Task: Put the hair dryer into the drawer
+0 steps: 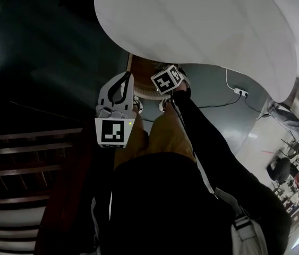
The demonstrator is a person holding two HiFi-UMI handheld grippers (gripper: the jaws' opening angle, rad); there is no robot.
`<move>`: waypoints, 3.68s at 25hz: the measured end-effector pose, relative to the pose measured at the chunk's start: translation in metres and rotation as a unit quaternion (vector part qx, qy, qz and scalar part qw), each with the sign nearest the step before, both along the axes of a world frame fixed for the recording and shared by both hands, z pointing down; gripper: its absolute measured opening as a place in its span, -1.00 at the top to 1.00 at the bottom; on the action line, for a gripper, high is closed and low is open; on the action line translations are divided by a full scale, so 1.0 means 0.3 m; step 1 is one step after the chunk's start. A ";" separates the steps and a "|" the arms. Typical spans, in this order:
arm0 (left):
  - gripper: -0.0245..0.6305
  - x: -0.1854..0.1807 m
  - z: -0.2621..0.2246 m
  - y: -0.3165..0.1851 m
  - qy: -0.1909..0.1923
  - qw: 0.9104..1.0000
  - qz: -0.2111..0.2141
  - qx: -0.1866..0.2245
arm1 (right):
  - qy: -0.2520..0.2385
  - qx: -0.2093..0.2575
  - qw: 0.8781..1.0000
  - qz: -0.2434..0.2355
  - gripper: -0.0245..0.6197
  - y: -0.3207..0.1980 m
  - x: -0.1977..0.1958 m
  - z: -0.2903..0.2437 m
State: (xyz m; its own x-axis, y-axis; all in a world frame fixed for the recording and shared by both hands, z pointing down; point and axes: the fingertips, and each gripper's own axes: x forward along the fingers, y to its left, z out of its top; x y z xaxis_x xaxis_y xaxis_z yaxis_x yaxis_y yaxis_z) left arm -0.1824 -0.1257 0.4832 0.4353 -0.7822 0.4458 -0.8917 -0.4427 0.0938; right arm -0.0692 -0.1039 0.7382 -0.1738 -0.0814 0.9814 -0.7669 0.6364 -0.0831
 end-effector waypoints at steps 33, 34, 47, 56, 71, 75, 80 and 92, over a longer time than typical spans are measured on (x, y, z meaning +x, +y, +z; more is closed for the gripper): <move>0.87 0.052 0.046 -0.012 -0.012 1.000 0.009 -0.012 | -0.011 0.044 0.999 0.017 0.19 0.004 0.032 0.015; 0.87 0.053 0.044 -0.012 -0.011 1.000 0.008 -0.012 | -0.010 0.045 0.999 0.015 0.19 0.007 0.034 0.014; 0.87 0.065 0.025 -0.018 -0.012 1.000 0.000 0.000 | -0.037 0.059 0.997 0.022 0.19 0.022 0.034 -0.049; 0.87 0.096 -0.024 -0.022 -0.013 1.000 -0.007 0.017 | -0.087 0.086 0.992 0.031 0.18 -0.004 0.007 -0.151; 0.87 0.171 -0.125 0.043 -0.024 0.997 -0.046 0.049 | -0.149 0.140 0.979 0.013 0.17 0.056 0.015 -0.377; 0.87 0.235 -0.173 0.042 -0.042 0.996 -0.056 0.061 | -0.177 0.164 0.970 -0.001 0.17 0.038 0.054 -0.461; 0.87 0.300 -0.246 0.071 -0.056 0.994 -0.055 0.076 | -0.223 0.192 0.956 -0.012 0.17 0.028 0.075 -0.596; 0.87 0.387 -0.365 0.147 -0.015 0.994 0.007 0.105 | -0.261 0.300 0.915 0.065 0.17 0.085 0.172 -0.937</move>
